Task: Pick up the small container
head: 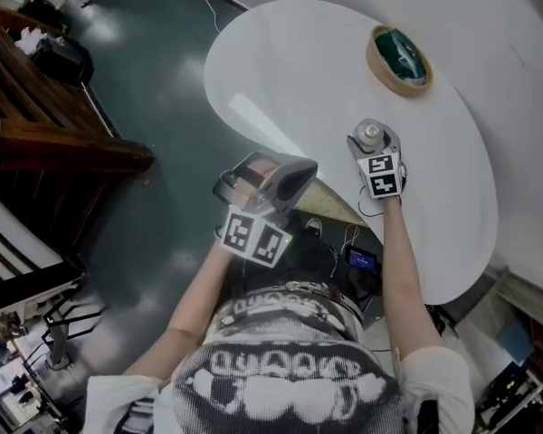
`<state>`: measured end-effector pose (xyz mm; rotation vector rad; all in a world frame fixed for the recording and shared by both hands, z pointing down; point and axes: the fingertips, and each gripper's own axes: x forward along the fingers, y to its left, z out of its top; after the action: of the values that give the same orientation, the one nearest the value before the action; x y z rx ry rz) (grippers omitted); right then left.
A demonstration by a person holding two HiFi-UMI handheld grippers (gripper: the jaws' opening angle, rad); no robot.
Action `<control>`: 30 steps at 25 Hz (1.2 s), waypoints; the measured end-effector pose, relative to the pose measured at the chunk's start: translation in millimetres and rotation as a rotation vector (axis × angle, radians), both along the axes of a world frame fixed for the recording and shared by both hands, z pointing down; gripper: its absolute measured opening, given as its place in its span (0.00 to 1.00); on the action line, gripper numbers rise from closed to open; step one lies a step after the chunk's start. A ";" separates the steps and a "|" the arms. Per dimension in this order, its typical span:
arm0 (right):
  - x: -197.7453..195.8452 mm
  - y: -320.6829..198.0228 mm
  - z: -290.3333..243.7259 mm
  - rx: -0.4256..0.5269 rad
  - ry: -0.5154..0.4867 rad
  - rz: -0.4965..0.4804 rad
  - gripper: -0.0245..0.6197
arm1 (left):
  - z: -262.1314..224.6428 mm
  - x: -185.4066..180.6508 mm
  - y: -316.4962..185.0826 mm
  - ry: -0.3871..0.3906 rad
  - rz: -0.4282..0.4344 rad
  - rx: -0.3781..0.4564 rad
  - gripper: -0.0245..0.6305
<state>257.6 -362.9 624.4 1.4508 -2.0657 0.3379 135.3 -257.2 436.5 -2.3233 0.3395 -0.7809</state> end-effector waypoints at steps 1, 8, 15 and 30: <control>0.7 0.7 -4.9 0.007 -0.003 0.004 0.56 | 0.2 1.0 -0.5 0.000 0.006 -0.001 0.05; -0.1 14.4 -47.0 0.060 0.000 -0.005 0.56 | 0.3 2.9 -2.9 0.011 0.035 -0.009 0.04; -6.6 38.7 -84.2 0.097 0.001 -0.028 0.56 | 2.8 4.4 1.3 0.019 0.057 -0.018 0.04; -12.0 112.8 -118.1 0.119 -0.035 0.016 0.56 | 7.9 8.3 16.9 0.035 0.059 -0.032 0.04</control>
<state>245.6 -250.2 506.3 1.5416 -2.1351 0.2521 143.7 -240.3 444.4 -2.3680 0.2738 -0.7223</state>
